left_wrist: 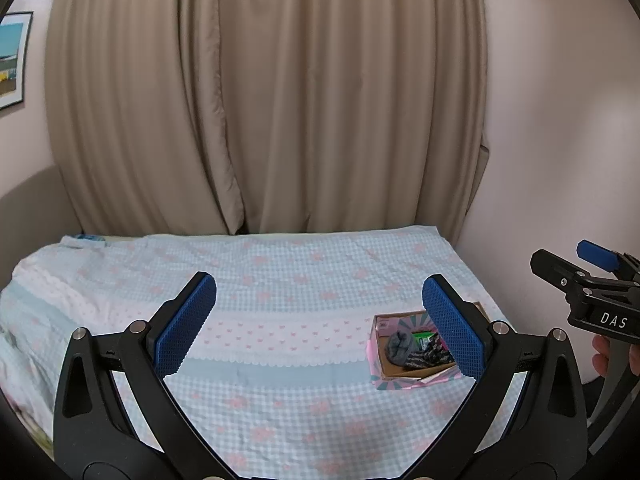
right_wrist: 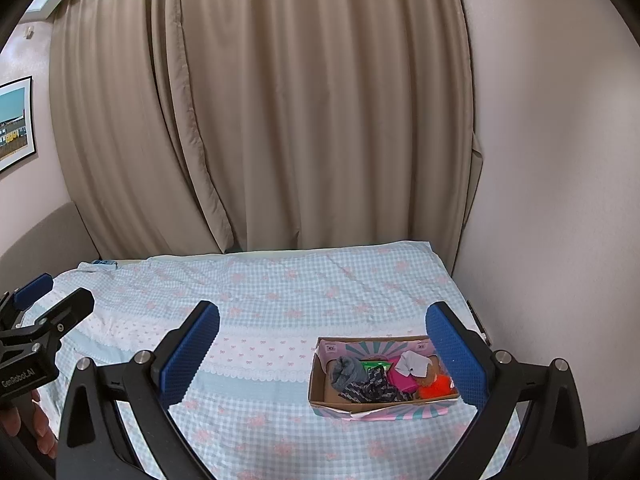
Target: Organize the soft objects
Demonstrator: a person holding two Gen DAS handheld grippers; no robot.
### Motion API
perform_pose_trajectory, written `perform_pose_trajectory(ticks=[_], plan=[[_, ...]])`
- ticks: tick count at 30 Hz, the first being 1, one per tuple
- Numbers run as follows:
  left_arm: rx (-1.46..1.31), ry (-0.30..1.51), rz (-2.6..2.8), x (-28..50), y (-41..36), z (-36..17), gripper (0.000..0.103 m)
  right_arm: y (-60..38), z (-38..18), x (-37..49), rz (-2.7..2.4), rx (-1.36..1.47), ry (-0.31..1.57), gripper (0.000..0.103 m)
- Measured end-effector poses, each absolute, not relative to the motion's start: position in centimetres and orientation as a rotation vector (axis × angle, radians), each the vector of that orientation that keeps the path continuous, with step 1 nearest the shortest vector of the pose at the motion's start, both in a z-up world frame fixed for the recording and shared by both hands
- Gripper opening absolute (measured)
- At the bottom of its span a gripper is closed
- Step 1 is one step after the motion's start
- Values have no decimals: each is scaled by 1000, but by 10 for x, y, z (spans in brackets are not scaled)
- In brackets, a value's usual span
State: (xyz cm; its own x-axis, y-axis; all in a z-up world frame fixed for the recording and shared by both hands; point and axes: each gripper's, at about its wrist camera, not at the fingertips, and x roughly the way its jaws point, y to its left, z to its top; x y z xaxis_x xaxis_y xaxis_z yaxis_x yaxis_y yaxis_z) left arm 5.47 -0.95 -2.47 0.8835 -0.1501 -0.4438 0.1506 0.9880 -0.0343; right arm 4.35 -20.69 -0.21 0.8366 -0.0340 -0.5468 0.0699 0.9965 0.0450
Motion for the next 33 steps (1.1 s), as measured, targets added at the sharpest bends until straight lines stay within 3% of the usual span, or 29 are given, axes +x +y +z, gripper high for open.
perform_pose_trajectory(ticks=[33], plan=[[-1, 455, -131, 56, -8, -28, 103, -210, -1, 45, -57, 61, 578, 103]])
